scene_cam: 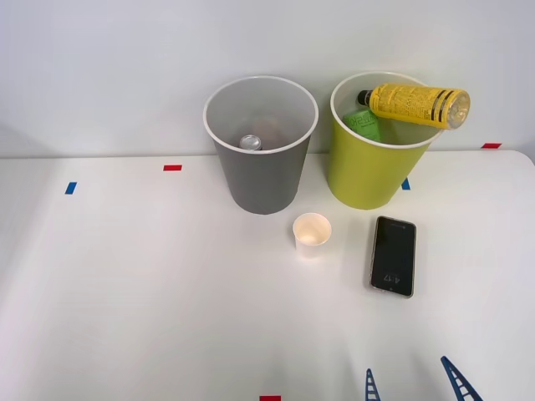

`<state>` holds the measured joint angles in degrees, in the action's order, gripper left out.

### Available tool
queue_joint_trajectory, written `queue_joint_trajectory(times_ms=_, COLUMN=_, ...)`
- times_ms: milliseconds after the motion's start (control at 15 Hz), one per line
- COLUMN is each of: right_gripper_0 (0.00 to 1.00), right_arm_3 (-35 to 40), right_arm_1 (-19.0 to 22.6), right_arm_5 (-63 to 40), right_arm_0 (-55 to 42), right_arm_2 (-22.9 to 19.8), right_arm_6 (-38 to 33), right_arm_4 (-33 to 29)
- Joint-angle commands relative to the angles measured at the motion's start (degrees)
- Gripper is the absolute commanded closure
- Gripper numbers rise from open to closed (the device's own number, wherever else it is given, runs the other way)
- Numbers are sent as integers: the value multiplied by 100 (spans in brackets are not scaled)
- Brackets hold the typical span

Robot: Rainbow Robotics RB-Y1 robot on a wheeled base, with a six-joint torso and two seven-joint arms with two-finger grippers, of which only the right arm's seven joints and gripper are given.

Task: Put cans in the gray bin, plastic bottles in the light green bin

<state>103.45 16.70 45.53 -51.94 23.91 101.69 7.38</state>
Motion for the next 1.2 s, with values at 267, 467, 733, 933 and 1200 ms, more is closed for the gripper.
queue_joint_trajectory(times_ms=267, right_gripper_0=0, right_arm_3=0, right_arm_1=0, right_arm_5=0, right_arm_0=0, right_arm_2=0, right_arm_6=0, right_arm_4=0)
queue_joint_trajectory(times_ms=467, right_gripper_0=0, right_arm_3=0, right_arm_1=0, right_arm_5=0, right_arm_0=0, right_arm_2=0, right_arm_6=0, right_arm_4=0)
queue_joint_trajectory(times_ms=733, right_gripper_0=0, right_arm_3=0, right_arm_1=0, right_arm_5=0, right_arm_0=0, right_arm_2=0, right_arm_6=0, right_arm_4=0)
queue_joint_trajectory(times_ms=933, right_gripper_0=0, right_arm_3=0, right_arm_1=0, right_arm_5=0, right_arm_0=0, right_arm_2=0, right_arm_6=0, right_arm_4=0)
queue_joint_trajectory(times_ms=1200, right_gripper_0=0, right_arm_3=0, right_arm_1=0, right_arm_5=0, right_arm_0=0, right_arm_2=0, right_arm_6=0, right_arm_4=0)
